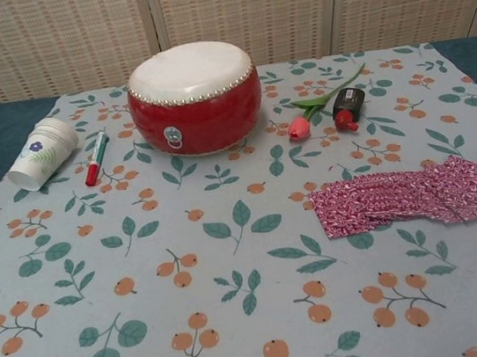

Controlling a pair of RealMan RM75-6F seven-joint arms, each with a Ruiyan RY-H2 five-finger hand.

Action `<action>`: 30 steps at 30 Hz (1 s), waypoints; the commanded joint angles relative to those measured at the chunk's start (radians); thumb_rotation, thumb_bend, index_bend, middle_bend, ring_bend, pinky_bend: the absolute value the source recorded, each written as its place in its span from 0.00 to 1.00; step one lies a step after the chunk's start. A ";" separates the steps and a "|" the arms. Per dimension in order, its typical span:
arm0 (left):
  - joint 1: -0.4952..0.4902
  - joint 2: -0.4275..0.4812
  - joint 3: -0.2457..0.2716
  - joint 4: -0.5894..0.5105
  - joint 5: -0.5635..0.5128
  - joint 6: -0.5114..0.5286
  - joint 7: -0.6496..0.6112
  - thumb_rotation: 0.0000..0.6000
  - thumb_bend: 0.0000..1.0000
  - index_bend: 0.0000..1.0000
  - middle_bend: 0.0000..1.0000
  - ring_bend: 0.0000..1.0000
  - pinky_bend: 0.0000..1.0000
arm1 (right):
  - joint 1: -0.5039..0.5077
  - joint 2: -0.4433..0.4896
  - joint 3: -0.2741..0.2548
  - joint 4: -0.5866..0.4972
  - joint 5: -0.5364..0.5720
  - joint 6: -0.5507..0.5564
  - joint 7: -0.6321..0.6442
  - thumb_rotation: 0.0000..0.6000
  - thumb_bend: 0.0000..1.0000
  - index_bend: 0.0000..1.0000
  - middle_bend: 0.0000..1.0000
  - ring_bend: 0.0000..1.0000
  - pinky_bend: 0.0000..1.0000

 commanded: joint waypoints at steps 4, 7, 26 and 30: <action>0.000 0.000 -0.002 0.000 -0.004 -0.001 -0.002 1.00 0.42 0.19 0.22 0.24 0.37 | 0.000 0.029 -0.026 -0.049 -0.028 0.017 0.008 1.00 0.88 0.37 0.83 0.94 0.82; -0.001 0.001 -0.002 0.001 -0.006 -0.003 -0.005 1.00 0.42 0.19 0.22 0.24 0.37 | -0.008 0.041 -0.025 -0.076 -0.080 0.034 0.048 1.00 0.88 0.39 0.83 0.94 0.82; -0.005 0.001 -0.001 0.003 -0.009 -0.015 -0.008 1.00 0.42 0.19 0.23 0.24 0.37 | -0.041 -0.020 0.023 -0.015 -0.328 0.115 0.244 1.00 0.88 0.27 0.83 0.94 0.82; -0.005 0.000 -0.001 0.003 -0.012 -0.017 -0.006 1.00 0.42 0.19 0.23 0.25 0.37 | -0.019 -0.059 0.049 0.027 -0.284 0.071 0.252 1.00 0.89 0.16 0.83 0.94 0.82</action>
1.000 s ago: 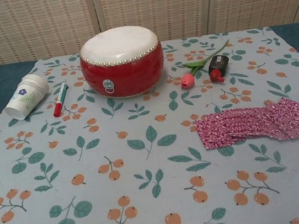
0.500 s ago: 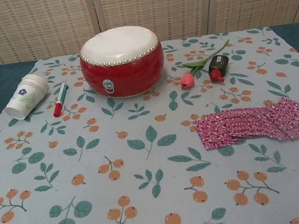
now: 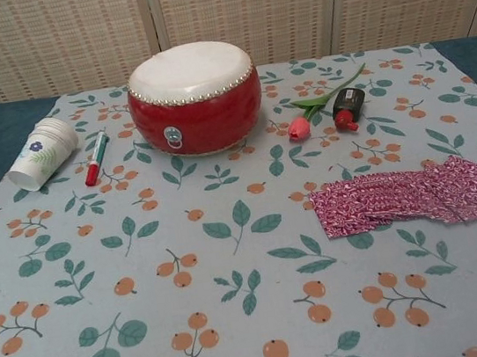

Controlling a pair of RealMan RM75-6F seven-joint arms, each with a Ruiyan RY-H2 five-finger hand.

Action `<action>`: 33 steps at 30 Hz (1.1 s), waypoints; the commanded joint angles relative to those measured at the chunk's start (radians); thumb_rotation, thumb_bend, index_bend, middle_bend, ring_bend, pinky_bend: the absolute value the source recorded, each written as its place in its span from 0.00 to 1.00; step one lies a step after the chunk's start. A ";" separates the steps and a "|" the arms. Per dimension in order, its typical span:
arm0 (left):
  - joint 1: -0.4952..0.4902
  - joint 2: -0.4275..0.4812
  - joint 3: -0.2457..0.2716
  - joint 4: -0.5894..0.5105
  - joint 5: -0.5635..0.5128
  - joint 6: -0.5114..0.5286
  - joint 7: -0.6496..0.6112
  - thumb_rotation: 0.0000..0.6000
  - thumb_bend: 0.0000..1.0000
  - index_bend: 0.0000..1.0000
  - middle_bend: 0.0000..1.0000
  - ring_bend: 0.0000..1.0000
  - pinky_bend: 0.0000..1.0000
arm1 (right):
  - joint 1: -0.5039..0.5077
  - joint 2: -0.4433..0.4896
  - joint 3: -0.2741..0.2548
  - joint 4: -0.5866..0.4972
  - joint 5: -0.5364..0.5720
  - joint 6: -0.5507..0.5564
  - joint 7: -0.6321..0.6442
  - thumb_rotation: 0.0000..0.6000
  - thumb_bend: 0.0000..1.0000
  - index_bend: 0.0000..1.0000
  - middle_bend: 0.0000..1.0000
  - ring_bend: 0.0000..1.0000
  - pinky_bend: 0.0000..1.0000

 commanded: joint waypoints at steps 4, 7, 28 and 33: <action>-0.001 0.000 -0.002 -0.002 -0.003 0.000 0.002 1.00 0.42 0.19 0.23 0.25 0.37 | 0.034 -0.043 0.028 0.037 0.048 -0.069 0.017 1.00 0.90 0.10 0.83 0.94 0.82; 0.000 0.001 -0.001 0.000 -0.003 0.000 -0.002 1.00 0.42 0.19 0.23 0.25 0.37 | 0.044 -0.056 0.033 0.048 0.057 -0.082 0.013 1.00 0.90 0.10 0.83 0.94 0.82; 0.000 0.002 0.000 0.001 0.001 0.001 -0.001 1.00 0.42 0.19 0.23 0.25 0.37 | 0.130 -0.124 0.075 0.119 0.265 -0.154 -0.063 1.00 0.90 0.12 0.83 0.94 0.82; 0.001 0.002 0.001 0.000 0.003 0.004 -0.003 1.00 0.42 0.19 0.23 0.25 0.38 | 0.134 -0.117 0.072 0.133 0.306 -0.142 -0.078 1.00 0.90 0.13 0.83 0.94 0.82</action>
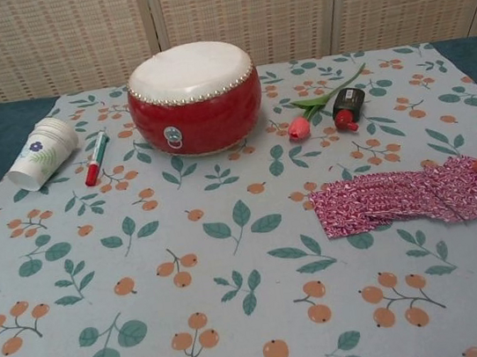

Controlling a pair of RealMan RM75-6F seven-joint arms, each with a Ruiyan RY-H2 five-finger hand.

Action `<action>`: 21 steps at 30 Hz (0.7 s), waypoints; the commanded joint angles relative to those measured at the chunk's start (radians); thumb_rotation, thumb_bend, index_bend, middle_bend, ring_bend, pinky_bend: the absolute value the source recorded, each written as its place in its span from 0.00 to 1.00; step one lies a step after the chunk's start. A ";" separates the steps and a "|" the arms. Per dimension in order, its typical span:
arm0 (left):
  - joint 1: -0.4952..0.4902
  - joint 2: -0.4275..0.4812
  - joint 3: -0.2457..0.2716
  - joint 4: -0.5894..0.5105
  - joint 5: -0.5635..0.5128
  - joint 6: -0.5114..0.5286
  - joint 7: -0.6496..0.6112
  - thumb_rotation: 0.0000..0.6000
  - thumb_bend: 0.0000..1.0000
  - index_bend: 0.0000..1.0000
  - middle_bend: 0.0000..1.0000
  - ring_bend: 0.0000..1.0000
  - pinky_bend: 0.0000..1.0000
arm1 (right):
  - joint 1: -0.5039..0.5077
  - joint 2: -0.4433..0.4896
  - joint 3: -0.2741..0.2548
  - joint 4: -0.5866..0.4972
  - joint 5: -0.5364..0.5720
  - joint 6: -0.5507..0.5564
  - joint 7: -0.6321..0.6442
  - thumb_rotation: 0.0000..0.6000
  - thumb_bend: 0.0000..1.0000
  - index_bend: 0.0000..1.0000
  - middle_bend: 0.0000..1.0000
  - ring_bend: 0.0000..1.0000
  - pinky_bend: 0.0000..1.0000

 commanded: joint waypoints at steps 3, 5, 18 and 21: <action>0.000 0.000 0.000 0.000 -0.001 0.000 0.001 1.00 0.42 0.19 0.23 0.25 0.38 | 0.003 0.016 0.000 0.015 0.046 0.015 -0.015 1.00 0.90 0.13 0.83 0.94 0.82; 0.000 0.000 0.000 -0.001 -0.001 0.000 0.001 1.00 0.42 0.19 0.23 0.25 0.38 | 0.003 0.023 0.000 0.023 0.065 0.017 -0.016 1.00 0.90 0.13 0.83 0.94 0.82; -0.002 -0.002 0.001 -0.004 -0.002 -0.006 0.015 1.00 0.42 0.19 0.23 0.25 0.38 | -0.022 0.081 0.005 0.026 0.075 0.034 0.050 1.00 0.90 0.13 0.83 0.94 0.82; -0.002 -0.002 0.001 -0.004 -0.004 -0.008 0.013 1.00 0.42 0.19 0.23 0.25 0.38 | -0.064 0.111 -0.005 -0.039 -0.069 0.116 0.119 1.00 0.90 0.13 0.83 0.94 0.82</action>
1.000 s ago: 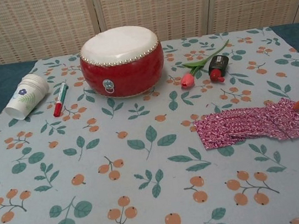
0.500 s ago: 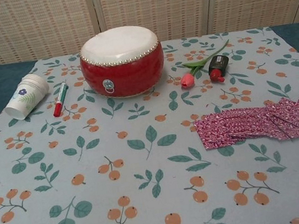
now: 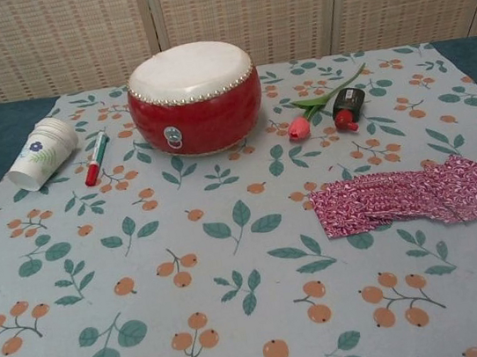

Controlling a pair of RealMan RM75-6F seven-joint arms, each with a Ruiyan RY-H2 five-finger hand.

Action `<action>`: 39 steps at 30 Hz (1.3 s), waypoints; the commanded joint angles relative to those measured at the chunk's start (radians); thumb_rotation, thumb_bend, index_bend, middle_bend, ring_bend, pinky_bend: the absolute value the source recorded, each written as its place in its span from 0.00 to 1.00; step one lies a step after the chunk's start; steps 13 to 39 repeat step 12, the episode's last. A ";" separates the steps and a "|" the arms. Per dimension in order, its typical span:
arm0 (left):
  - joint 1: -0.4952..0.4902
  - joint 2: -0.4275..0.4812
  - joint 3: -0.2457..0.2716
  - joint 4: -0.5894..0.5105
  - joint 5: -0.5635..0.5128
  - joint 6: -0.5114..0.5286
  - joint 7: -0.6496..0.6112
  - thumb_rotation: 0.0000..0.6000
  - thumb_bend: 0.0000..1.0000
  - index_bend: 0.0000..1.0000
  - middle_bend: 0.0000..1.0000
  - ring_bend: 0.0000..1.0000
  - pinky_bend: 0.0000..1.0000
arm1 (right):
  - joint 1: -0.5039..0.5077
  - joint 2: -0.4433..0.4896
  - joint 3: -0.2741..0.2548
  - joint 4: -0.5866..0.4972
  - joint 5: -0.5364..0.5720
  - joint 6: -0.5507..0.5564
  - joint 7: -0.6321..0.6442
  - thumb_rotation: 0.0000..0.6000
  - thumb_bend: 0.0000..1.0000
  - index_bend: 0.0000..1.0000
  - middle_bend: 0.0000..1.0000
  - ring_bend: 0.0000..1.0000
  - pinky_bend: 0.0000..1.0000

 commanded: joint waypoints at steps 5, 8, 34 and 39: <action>-0.001 -0.001 -0.002 0.002 -0.006 -0.002 -0.003 1.00 0.42 0.20 0.23 0.25 0.38 | -0.156 0.049 -0.069 -0.088 -0.537 0.339 0.274 1.00 0.67 0.11 0.69 0.75 0.70; -0.001 -0.001 -0.002 0.002 -0.003 -0.001 0.000 1.00 0.42 0.19 0.23 0.25 0.38 | -0.217 0.038 -0.101 0.003 -0.691 0.476 0.378 1.00 0.33 0.05 0.25 0.20 0.52; 0.000 0.000 0.002 -0.002 0.000 -0.002 0.007 1.00 0.42 0.19 0.23 0.25 0.38 | -0.255 0.045 -0.102 0.010 -0.737 0.537 0.417 1.00 0.20 0.00 0.01 0.00 0.40; 0.000 0.000 0.002 -0.002 0.000 -0.002 0.007 1.00 0.42 0.19 0.23 0.25 0.38 | -0.255 0.045 -0.102 0.010 -0.737 0.537 0.417 1.00 0.20 0.00 0.01 0.00 0.40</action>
